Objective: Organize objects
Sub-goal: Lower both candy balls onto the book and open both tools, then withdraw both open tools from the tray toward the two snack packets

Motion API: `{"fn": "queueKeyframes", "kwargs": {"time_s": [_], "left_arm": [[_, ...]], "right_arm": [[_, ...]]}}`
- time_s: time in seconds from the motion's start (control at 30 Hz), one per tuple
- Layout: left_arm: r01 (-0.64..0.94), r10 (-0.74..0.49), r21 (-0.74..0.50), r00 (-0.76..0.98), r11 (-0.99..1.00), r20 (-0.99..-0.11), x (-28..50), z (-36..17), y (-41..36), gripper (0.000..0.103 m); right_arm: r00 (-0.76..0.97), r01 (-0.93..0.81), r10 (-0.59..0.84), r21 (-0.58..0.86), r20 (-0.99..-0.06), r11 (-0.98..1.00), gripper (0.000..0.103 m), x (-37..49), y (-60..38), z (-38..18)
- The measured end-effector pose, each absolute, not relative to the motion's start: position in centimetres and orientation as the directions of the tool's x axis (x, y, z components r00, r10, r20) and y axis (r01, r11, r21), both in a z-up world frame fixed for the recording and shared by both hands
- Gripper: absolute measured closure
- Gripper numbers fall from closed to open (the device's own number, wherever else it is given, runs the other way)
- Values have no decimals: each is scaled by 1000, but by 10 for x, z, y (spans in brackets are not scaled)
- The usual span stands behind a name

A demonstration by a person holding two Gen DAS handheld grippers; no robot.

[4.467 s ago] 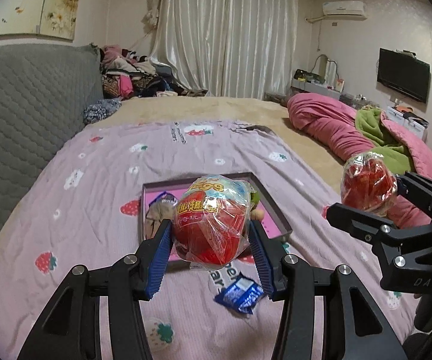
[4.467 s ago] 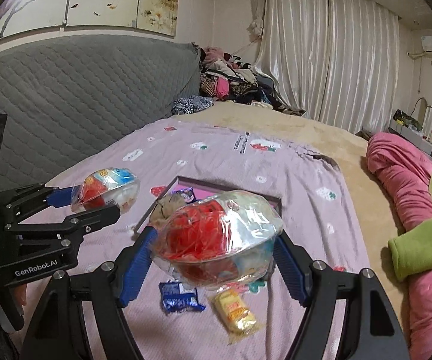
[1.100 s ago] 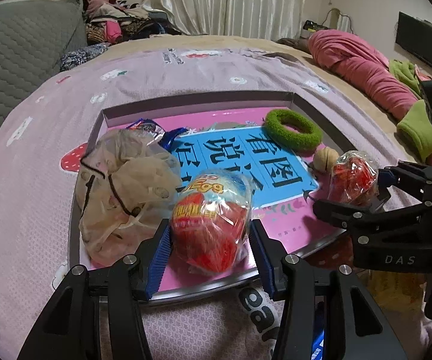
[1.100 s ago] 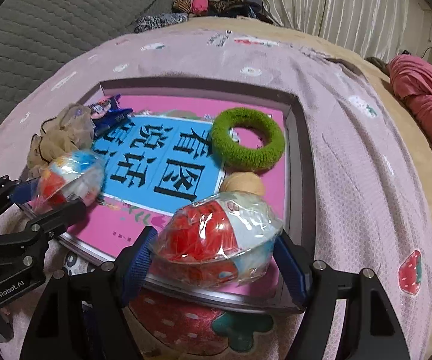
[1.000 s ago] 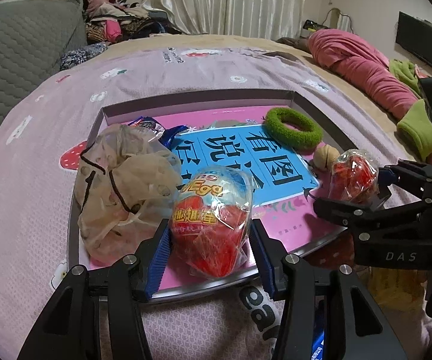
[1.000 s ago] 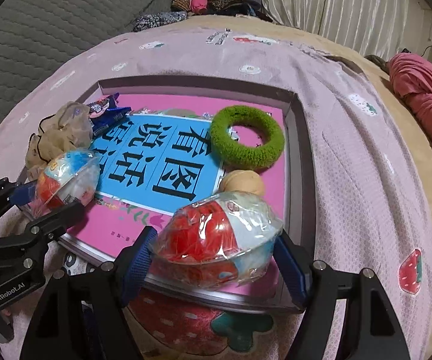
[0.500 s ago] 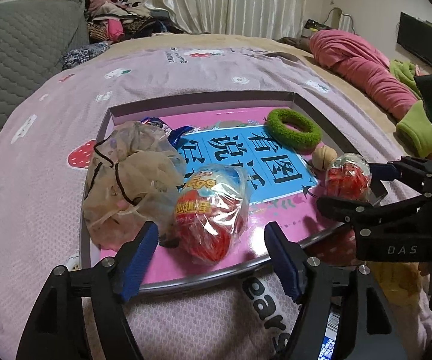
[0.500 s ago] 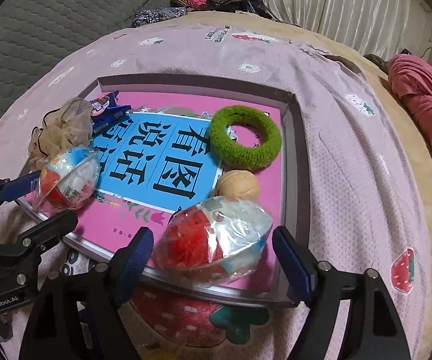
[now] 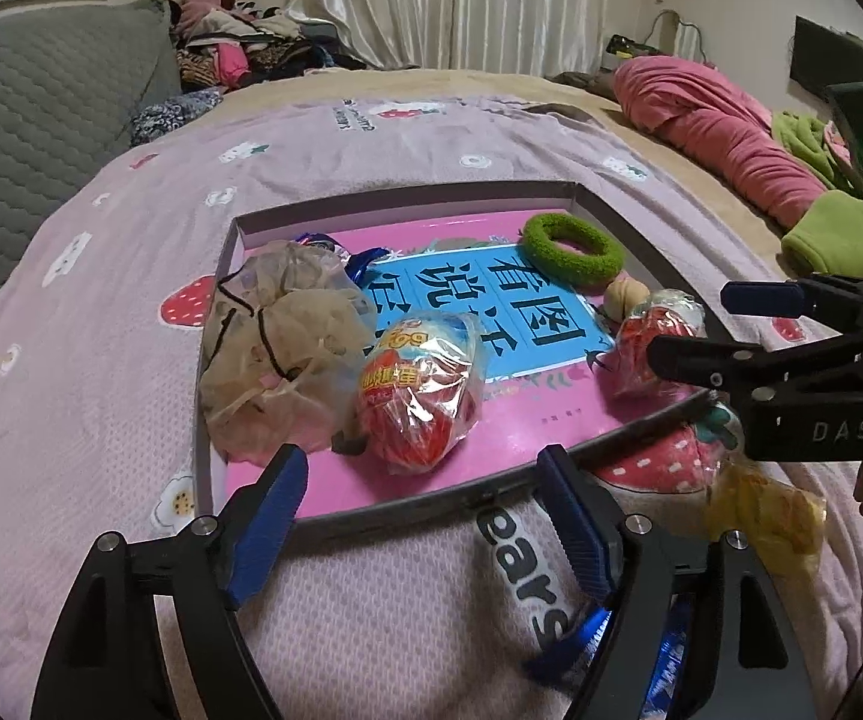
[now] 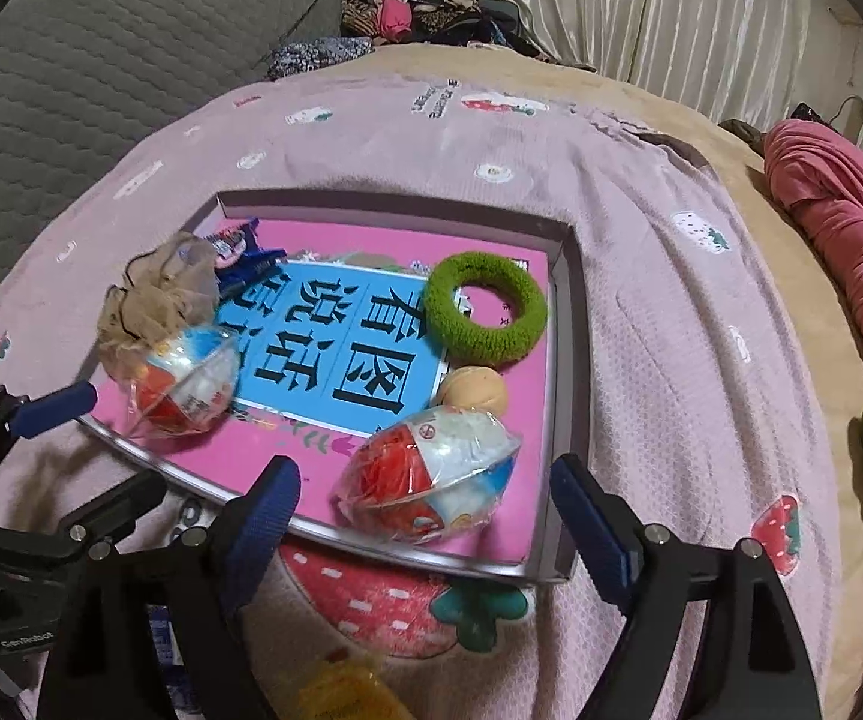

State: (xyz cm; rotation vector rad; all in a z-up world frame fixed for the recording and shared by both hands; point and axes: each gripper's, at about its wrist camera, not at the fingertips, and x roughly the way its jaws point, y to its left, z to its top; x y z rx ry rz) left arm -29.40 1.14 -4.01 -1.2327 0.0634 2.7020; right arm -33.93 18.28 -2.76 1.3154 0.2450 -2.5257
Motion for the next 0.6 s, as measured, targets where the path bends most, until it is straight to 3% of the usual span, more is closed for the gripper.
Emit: {"fn": "queueKeyframes", "kwargs": {"time_s": [0.6], "left_arm": [[-118,77,5,-678,-993,-731,-272,3,2,12]], "right_arm": [[-589,325,-209,7,-780,-946,11,-306,193,15]]}}
